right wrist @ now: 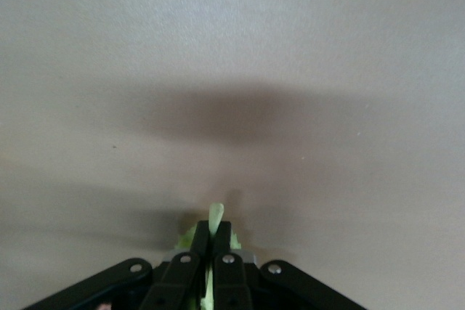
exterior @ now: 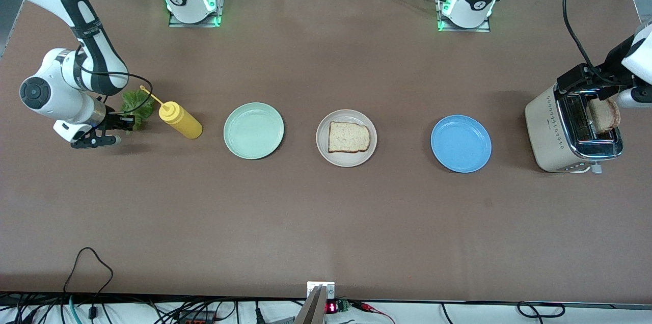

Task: Make sandwich in beige plate with both arms
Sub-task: 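Lower the right gripper onto the lettuce leaf and grasp it, then lift the lettuce and carry it to the beige plate with the right gripper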

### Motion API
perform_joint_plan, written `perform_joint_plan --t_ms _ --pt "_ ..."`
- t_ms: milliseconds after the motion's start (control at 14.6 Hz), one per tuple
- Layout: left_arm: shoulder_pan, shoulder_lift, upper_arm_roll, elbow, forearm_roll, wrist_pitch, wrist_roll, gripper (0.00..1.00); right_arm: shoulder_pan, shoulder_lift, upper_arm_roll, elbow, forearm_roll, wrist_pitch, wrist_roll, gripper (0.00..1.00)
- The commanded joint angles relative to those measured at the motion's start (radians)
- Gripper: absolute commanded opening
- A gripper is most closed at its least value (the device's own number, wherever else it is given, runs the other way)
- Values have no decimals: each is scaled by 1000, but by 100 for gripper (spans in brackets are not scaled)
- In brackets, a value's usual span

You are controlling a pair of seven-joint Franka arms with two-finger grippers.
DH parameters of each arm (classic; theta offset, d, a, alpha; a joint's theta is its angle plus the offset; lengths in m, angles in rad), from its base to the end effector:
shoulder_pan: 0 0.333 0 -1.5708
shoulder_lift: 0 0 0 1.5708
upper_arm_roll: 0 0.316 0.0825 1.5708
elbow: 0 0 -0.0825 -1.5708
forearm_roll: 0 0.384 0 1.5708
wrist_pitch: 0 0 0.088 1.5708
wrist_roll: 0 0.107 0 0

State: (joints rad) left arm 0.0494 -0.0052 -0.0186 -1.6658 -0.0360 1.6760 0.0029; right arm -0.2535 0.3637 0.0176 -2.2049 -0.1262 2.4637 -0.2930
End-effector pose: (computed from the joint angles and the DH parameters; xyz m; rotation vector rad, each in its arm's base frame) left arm 0.5602 0.0137 0.5916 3.1056 0.0488 0.0248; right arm 0.5284 -0.1266 0.2054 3.0885 0.2457 -0.1837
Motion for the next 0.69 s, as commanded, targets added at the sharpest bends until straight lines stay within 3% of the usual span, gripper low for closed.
perform_joint_plan --t_ms 0,412,618 --pt "3 -4 -1 -6 -5 -2 5 100 -26 -87 8 14 -12 -93 -75 0" --pt "3 -7 -1 -8 -5 -9 5 100 -24 -201 7 269 8 -555 -173 0" --pt "4 -7 -1 -6 -5 -9 5 100 -17 -218 16 411 68 -756 -166 0"
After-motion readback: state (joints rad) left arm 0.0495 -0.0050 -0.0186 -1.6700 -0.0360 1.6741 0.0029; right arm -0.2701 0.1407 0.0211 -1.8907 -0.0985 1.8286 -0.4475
